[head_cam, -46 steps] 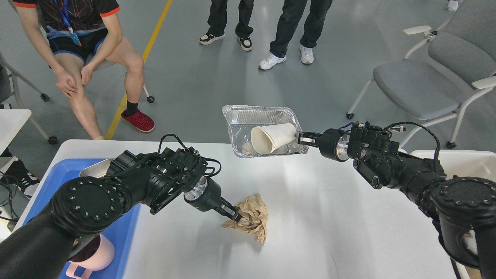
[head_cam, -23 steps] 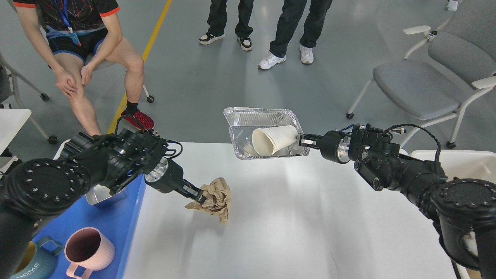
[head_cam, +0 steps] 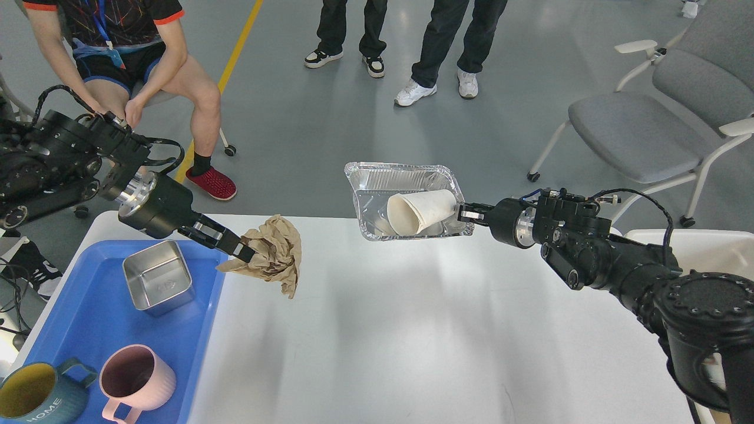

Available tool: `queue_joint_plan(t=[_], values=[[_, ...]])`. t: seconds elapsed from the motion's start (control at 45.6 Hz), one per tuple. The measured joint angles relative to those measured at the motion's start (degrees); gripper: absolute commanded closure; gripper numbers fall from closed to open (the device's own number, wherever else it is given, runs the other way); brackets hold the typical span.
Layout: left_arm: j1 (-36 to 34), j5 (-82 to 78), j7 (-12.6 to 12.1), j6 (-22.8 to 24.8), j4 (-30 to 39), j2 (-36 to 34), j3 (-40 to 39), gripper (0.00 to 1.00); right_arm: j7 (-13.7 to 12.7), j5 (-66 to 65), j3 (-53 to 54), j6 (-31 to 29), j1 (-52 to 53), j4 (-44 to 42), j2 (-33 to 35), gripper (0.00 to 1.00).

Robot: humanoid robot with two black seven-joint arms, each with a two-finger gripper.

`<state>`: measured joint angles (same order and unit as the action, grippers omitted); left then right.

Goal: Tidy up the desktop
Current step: 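Grasp the brown napkin with the left gripper and lift it, then place the napkin into the foil tray and open the left gripper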

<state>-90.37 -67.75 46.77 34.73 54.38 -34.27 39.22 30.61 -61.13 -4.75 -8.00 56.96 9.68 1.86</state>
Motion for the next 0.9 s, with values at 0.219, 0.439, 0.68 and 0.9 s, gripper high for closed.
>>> queue_joint_plan(t=[0.219, 0.439, 0.68, 0.9], values=[[-5.6, -1.1, -1.6, 0.7, 6.9, -3.2, 0.4, 1.00, 0.0, 0.0, 0.0, 0.0, 0.1, -0.1, -0.1, 1.00], [-11.6, -1.5, -1.7, 3.9, 9.6, -6.6, 0.8, 1.00, 0.0, 0.0, 0.0, 0.0, 0.1, -0.1, 0.0, 1.00], [-21.0, -1.6, -1.4, 8.7, 10.0, -8.2, -0.4, 1.00, 0.0, 0.0, 0.0, 0.0, 0.1, -0.1, 0.0, 1.00], [-24.2, -1.6, -1.5, 9.7, 10.3, -8.2, -1.0, 1.00, 0.0, 0.0, 0.0, -0.1, 0.5, -0.1, -0.2, 1.00]])
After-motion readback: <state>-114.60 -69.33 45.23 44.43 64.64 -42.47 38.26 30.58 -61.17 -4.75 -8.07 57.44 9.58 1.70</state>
